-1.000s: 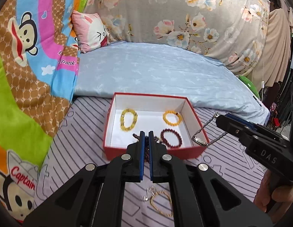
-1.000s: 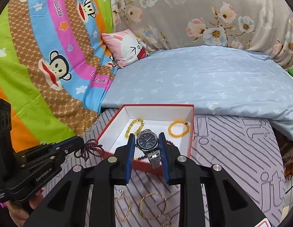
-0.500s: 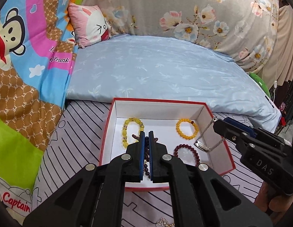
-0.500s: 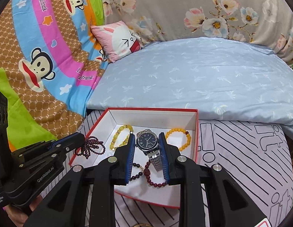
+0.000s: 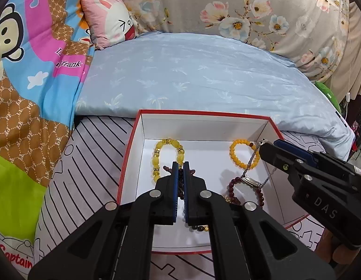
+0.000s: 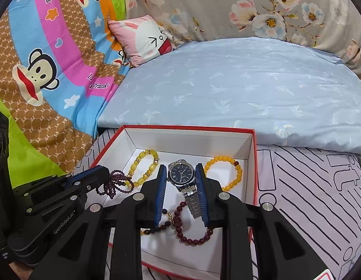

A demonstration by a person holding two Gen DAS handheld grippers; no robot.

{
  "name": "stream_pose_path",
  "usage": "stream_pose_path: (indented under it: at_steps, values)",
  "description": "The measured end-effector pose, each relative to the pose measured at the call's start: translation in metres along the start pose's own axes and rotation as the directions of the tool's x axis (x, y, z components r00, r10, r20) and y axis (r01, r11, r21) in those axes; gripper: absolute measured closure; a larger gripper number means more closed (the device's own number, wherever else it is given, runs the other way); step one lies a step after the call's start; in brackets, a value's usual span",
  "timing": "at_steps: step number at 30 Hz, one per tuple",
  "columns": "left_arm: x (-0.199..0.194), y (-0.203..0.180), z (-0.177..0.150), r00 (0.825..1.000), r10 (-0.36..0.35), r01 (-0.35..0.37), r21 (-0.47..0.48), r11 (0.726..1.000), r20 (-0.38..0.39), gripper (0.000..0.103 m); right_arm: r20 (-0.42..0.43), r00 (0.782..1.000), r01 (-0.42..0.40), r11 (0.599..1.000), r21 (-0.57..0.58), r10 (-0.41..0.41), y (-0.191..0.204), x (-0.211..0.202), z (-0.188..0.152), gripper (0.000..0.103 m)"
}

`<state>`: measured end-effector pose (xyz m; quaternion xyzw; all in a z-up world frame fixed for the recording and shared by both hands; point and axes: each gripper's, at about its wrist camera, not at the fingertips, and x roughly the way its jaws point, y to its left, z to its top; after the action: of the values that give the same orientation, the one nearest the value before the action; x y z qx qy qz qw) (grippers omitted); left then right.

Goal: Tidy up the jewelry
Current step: 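Open both grippers to release the strand and watch into the red box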

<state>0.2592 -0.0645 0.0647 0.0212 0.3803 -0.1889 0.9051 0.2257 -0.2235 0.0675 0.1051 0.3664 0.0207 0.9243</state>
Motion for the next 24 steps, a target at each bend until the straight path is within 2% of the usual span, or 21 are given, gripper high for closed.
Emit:
stream_pose_path:
  at_steps: [6,7,8,9,10,11,24]
  values:
    - [0.007,0.001,-0.001,1.000,0.008,-0.008,0.004,1.000,-0.010,0.099,-0.004,1.000,0.020,1.000,-0.023,-0.020,0.005,0.008,-0.002,0.078]
    - [0.007,0.001,-0.001,1.000,0.019,-0.019,0.005,1.000,-0.003,0.095,0.005,1.000,0.024,0.999,-0.024,-0.024,0.005,0.007,-0.002,0.077]
    - [0.006,0.001,-0.002,0.999,0.037,-0.037,0.002,0.999,0.001,0.086,0.012,0.999,0.033,0.999,-0.027,-0.032,0.006,0.007,-0.002,0.070]
    - [0.005,0.001,-0.002,0.999,0.048,-0.048,0.000,0.999,0.008,0.057,0.019,0.999,0.038,0.999,-0.027,-0.038,0.007,0.005,-0.002,0.062]
    - [0.003,0.001,-0.002,0.997,0.071,-0.071,-0.006,0.997,0.020,0.046,0.024,0.999,0.040,0.999,-0.026,-0.039,0.006,0.004,-0.001,0.061]
    - [0.002,0.002,-0.003,0.996,0.080,-0.080,-0.009,0.997,0.033,0.046,0.031,0.999,0.046,0.999,-0.025,-0.045,0.006,0.002,-0.001,0.058]
    - [-0.003,-0.001,-0.008,0.998,0.064,-0.064,-0.005,0.998,0.017,0.047,0.032,0.998,0.047,0.998,-0.039,-0.046,0.008,-0.011,-0.008,0.058]
